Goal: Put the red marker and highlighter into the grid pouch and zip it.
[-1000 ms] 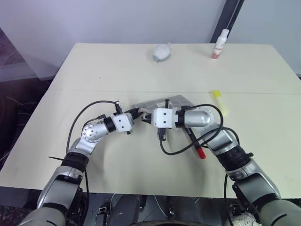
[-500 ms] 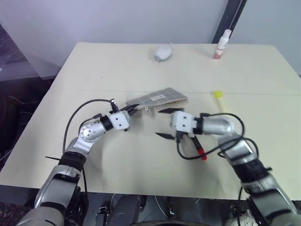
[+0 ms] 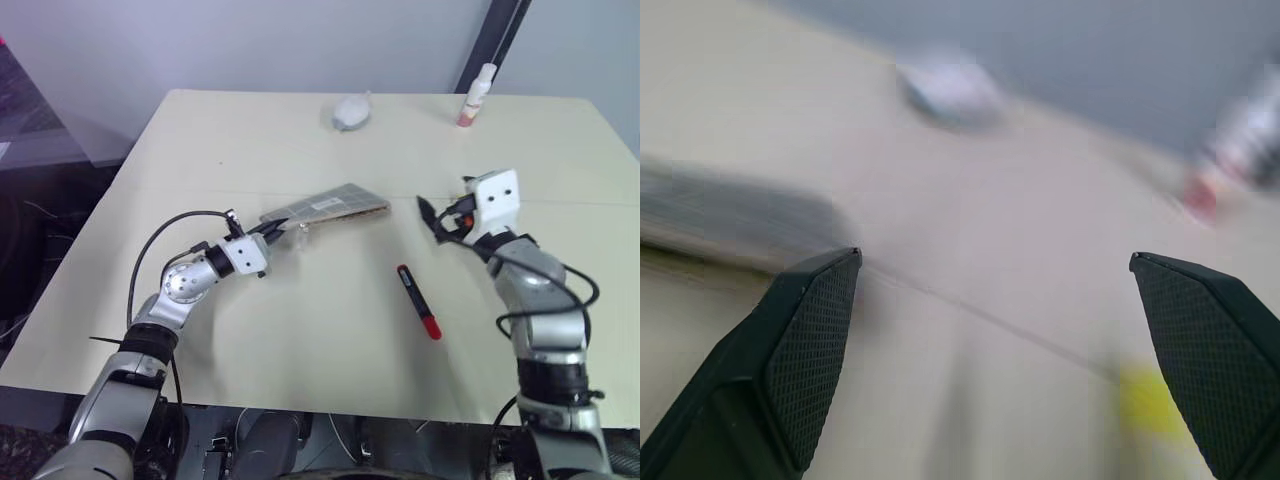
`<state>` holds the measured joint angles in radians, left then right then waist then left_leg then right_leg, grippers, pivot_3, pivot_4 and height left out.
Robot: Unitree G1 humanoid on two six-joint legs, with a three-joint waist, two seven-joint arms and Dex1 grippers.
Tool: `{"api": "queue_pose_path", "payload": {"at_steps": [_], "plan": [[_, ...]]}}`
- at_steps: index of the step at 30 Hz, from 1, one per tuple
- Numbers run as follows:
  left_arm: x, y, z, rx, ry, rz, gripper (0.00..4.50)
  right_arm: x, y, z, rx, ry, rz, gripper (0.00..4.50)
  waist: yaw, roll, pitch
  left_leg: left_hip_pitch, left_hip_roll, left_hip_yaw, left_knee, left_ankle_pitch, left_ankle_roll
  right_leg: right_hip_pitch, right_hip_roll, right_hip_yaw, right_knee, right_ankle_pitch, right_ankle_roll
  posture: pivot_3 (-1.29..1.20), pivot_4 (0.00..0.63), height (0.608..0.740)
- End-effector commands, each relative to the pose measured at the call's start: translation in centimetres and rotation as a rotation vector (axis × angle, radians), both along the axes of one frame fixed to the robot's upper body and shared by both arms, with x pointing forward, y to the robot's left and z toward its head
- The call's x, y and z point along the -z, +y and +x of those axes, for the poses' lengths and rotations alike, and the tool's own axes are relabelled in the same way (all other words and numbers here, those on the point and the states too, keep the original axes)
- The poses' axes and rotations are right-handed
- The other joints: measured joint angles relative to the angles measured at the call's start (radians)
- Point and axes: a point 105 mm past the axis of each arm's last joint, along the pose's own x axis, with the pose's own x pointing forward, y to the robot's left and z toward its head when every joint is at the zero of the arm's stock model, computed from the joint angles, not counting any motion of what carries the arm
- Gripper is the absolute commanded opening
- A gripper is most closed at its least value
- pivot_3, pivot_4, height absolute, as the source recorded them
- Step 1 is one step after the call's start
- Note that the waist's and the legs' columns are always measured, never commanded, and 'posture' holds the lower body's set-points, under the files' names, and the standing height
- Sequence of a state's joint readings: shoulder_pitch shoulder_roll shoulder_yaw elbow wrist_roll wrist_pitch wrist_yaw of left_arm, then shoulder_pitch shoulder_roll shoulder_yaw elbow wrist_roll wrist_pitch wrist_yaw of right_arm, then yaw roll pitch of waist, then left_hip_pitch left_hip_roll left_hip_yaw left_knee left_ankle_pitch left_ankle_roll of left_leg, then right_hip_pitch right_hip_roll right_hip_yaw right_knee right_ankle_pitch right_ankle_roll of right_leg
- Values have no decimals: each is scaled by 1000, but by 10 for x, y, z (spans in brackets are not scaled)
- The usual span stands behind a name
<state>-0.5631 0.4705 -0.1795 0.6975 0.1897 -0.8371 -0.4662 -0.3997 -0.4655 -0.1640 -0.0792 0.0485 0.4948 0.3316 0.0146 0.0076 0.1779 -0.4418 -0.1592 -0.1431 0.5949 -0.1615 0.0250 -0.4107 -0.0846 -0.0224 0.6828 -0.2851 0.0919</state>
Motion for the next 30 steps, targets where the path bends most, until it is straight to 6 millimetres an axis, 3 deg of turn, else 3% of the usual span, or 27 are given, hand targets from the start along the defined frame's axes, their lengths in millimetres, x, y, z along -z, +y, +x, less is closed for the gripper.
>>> {"api": "queue_pose_path", "payload": {"at_steps": [1,5,9,12,14,16,17,18,20,24,28,30], "plan": [[-16,-6,3,21,-62,-12,0,-2,-29,17,103,31,14,4460,-3,0,0,0,0,0,0,1,1,0,0,0,0,0,0,0,150,740],[-17,-6,1,23,-70,-14,0,24,-47,26,129,189,84,4460,-7,0,0,0,0,1,-1,1,2,2,-1,0,0,0,0,0,150,740],[-15,-2,-3,16,-70,-9,0,34,-61,27,186,258,236,4460,-10,0,0,0,0,1,-2,1,2,3,-1,0,0,0,0,0,150,740],[-15,3,-5,4,-71,-13,0,53,-66,19,207,344,315,3647,-11,0,0,0,0,1,-2,1,2,3,-1,0,0,0,0,0,150,740],[-16,3,-6,1,-73,-14,0,53,-64,18,192,347,295,2684,-10,0,0,0,0,0,-1,1,2,3,0,0,0,0,0,0,150,740],[-17,3,-6,0,-74,-16,0,42,-55,20,142,308,299,1604,-10,0,0,0,0,0,0,2,2,3,0,0,0,1,0,0,150,740],[-17,2,-6,0,-73,-18,0,26,-42,23,59,241,291,1083,-10,0,0,0,0,0,0,2,3,3,0,0,0,1,0,0,150,740],[-17,2,-6,0,-73,-19,0,15,-34,24,0,195,279,895,-11,0,0,0,0,0,0,2,3,3,0,0,0,1,0,0,150,740],[-18,1,-5,-1,-72,-22,0,-5,-12,19,-150,113,199,917,-15,1,0,-1,0,1,0,2,3,3,-1,0,0,1,0,0,150,740],[-20,0,-2,-1,-72,-27,0,-20,25,-3,-421,45,78,917,-24,0,0,-1,0,0,-2,2,3,2,-1,0,0,1,0,0,150,740],[-23,-3,0,7,-77,-31,0,-8,56,-45,-724,108,-55,917,-23,0,0,-1,0,0,-1,2,4,3,-1,-1,-1,1,0,0,150,740],[-24,-4,0,11,-78,-31,0,3,60,-52,-767,145,-97,917,-25,0,0,-1,-1,0,0,2,4,3,-2,-1,-1,1,0,0,150,740]]}}
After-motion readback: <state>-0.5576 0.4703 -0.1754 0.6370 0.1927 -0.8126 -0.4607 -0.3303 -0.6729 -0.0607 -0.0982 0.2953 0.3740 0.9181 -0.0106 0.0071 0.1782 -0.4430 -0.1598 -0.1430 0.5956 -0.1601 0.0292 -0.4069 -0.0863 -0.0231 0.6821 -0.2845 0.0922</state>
